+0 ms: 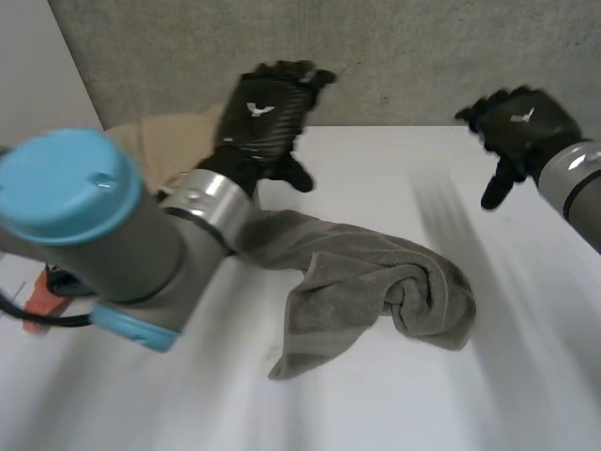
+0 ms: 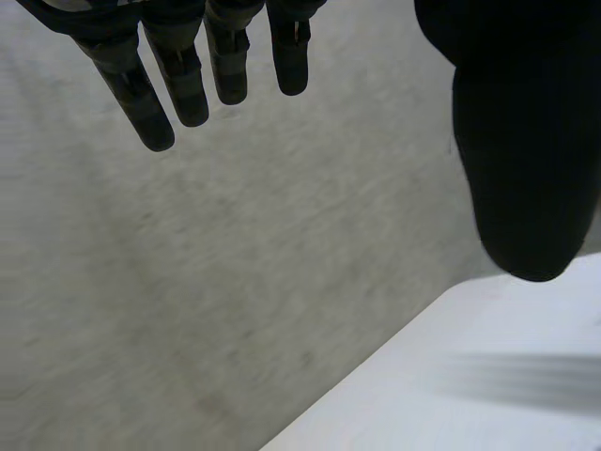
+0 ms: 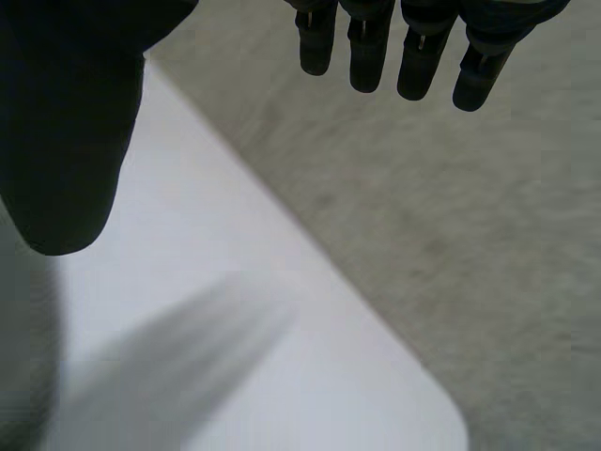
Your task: Fold the laundry.
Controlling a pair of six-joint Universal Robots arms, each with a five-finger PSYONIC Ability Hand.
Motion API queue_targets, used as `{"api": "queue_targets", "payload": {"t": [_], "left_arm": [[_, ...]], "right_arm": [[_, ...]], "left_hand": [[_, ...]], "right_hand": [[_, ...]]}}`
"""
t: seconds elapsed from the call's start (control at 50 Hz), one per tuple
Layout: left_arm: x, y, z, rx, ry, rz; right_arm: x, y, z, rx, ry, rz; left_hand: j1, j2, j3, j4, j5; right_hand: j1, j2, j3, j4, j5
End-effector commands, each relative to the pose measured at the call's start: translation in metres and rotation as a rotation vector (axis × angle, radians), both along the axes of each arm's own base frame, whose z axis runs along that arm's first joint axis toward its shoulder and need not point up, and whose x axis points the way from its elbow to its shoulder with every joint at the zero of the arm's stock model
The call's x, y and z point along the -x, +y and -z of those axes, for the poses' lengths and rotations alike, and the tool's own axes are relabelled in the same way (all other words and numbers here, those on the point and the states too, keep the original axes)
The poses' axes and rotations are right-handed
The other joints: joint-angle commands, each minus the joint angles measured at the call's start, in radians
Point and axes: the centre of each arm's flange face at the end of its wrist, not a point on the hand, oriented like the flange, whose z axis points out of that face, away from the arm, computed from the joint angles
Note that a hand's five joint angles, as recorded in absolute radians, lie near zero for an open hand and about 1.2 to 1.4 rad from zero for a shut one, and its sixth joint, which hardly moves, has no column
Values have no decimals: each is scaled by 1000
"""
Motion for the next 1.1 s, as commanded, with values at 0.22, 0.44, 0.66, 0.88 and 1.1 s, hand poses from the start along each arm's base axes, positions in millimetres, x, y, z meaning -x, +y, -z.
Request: {"api": "queue_targets", "payload": {"t": [0.22,0.44,0.66,0.88,1.1], "left_arm": [[-95,-79,93,-96,-435,-308],[-91,-125,125,-83,-447,-333],[-116,-162,135,43,-529,-448],[-223,-229,128,150,-697,-862],[-166,-184,97,169,-586,-713]], "right_arm": [[-49,85,85,-104,99,-361],[-64,60,152,-88,186,-260],[-48,29,127,10,227,-123],[-28,24,129,-24,236,-73],[-30,26,128,-27,228,-75]], "left_hand": [[-5,-15,-22,-10,-9],[1,-9,-16,-4,-3],[1010,1000,993,1005,1006],[1175,1165,1158,1170,1171],[51,41,34,46,47]], "right_hand": [[-51,-39,-38,-36,-47],[152,164,165,166,155],[1171,1183,1184,1185,1175],[1171,1183,1184,1185,1175],[1171,1183,1184,1185,1175]]}}
